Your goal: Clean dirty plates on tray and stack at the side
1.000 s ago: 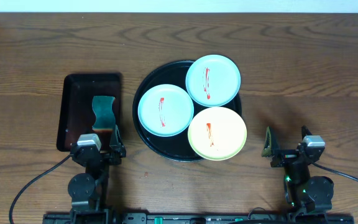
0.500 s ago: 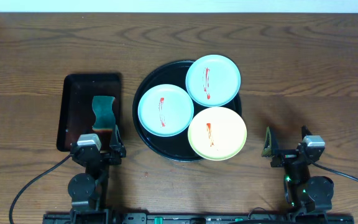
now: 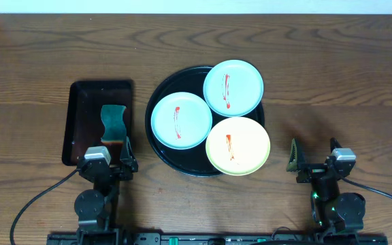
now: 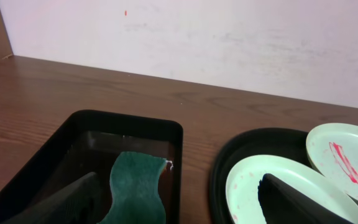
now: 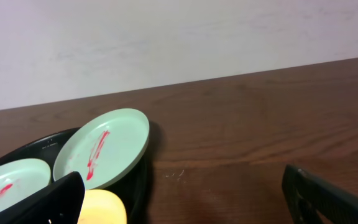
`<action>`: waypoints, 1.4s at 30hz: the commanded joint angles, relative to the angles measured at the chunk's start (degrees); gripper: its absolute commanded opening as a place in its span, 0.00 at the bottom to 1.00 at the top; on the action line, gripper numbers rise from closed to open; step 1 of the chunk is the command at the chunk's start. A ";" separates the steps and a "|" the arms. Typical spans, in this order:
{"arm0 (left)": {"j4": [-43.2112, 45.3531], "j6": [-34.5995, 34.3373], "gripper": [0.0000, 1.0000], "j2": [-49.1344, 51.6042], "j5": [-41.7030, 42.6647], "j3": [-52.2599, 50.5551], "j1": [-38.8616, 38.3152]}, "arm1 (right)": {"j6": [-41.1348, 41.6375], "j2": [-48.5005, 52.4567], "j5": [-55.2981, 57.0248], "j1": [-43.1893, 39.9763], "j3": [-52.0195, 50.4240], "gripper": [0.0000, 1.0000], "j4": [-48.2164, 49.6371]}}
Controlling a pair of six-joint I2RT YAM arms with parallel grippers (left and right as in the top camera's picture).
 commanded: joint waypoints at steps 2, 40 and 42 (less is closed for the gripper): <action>-1.99 0.35 0.81 0.07 0.39 -0.87 -0.13 | -0.59 -0.04 -0.48 -0.37 -0.09 0.99 -0.22; -3.21 -0.59 0.81 0.81 3.58 0.37 -0.13 | 2.43 0.33 -1.53 -0.37 -0.07 0.99 0.83; -4.52 -2.27 0.81 1.60 4.07 1.90 -0.13 | 2.40 0.35 -3.02 -0.37 0.17 0.99 0.83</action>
